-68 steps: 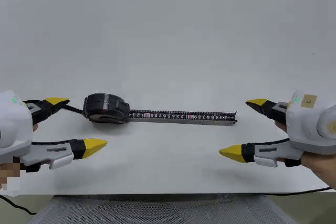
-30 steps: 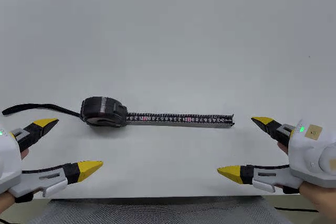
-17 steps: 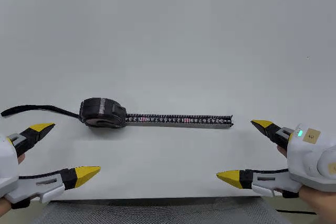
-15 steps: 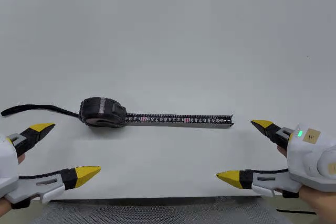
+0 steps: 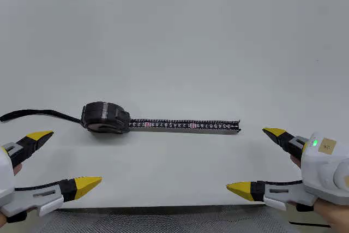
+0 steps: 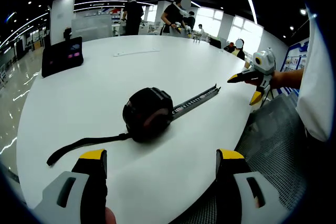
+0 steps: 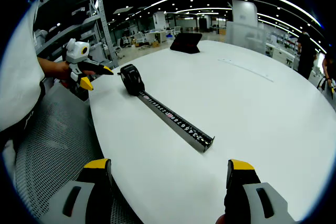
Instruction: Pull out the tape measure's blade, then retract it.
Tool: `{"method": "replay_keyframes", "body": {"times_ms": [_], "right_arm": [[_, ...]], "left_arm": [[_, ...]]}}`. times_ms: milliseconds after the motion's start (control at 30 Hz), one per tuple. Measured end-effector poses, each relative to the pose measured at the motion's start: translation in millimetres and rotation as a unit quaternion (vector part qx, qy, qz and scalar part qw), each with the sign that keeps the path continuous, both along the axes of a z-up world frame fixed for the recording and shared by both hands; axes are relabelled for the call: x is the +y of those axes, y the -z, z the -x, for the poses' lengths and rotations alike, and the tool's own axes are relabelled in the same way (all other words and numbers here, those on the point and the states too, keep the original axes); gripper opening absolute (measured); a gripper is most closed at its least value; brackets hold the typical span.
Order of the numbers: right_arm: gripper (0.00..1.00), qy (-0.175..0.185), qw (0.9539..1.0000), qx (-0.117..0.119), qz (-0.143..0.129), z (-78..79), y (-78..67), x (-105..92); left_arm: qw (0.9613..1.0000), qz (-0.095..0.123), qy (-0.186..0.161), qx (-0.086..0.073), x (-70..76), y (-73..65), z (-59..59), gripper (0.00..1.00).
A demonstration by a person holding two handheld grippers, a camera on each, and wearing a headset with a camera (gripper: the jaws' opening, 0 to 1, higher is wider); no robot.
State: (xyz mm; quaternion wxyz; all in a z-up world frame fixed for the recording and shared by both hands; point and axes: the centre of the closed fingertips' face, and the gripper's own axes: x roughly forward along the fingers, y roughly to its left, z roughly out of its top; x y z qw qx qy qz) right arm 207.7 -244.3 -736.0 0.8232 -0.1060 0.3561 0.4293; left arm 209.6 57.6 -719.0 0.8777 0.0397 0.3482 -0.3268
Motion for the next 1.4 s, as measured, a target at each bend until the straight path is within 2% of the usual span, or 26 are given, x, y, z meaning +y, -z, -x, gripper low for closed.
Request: {"method": "replay_keyframes", "body": {"times_ms": [433,1400], "right_arm": [[0.90,-0.001,1.0000,0.000,0.000,2.8,-1.1,1.5],[0.90,-0.005,1.0000,0.007,0.001,5.2,2.4,2.9]], "left_arm": [[1.0000,-0.001,-0.005,-0.001,5.6,-4.8,0.7,0.83],[1.0000,0.004,-0.004,0.000,-0.7,-4.8,-1.2,0.83]]}}
